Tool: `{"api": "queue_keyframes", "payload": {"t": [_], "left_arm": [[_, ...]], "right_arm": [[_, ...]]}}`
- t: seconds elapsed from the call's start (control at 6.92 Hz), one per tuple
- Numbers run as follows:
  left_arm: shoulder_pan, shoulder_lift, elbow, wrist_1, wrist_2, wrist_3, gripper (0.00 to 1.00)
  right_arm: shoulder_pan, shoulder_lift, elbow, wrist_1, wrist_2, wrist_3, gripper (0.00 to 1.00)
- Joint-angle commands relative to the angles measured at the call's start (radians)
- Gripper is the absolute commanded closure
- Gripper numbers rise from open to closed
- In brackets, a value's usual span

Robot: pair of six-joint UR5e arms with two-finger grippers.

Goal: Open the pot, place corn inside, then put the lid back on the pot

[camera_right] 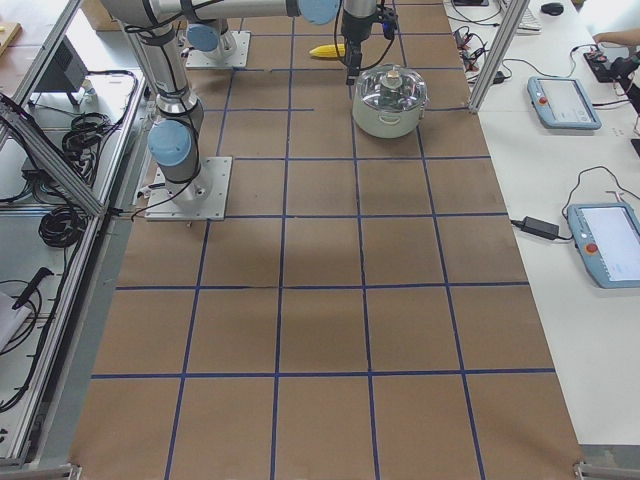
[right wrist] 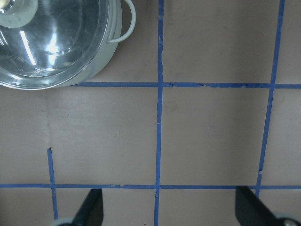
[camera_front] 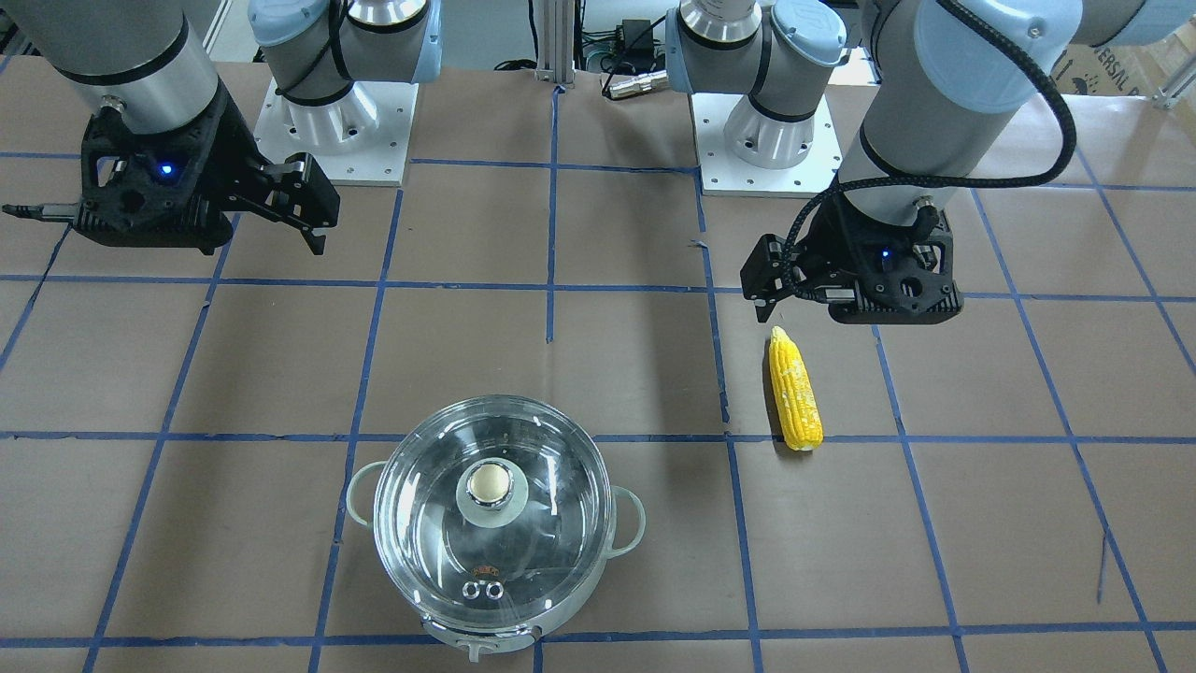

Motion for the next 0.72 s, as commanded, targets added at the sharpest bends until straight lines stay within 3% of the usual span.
{"api": "queue_keyframes", "payload": {"t": [0.0, 0.29, 0.58], "left_arm": [[0.005, -0.004, -0.004, 0.018, 0.0, 0.007, 0.0], [0.016, -0.054, -0.042, 0.106, 0.002, 0.024, 0.0], [0.02, -0.148, -0.208, 0.457, 0.009, 0.077, 0.0]], "right_arm": [[0.044, 0.137, -0.131, 0.0, 0.014, 0.038, 0.02], [0.174, 0.289, -0.282, -0.008, 0.011, 0.154, 0.03], [0.245, 0.381, -0.282, -0.148, 0.014, 0.236, 0.04]]}}
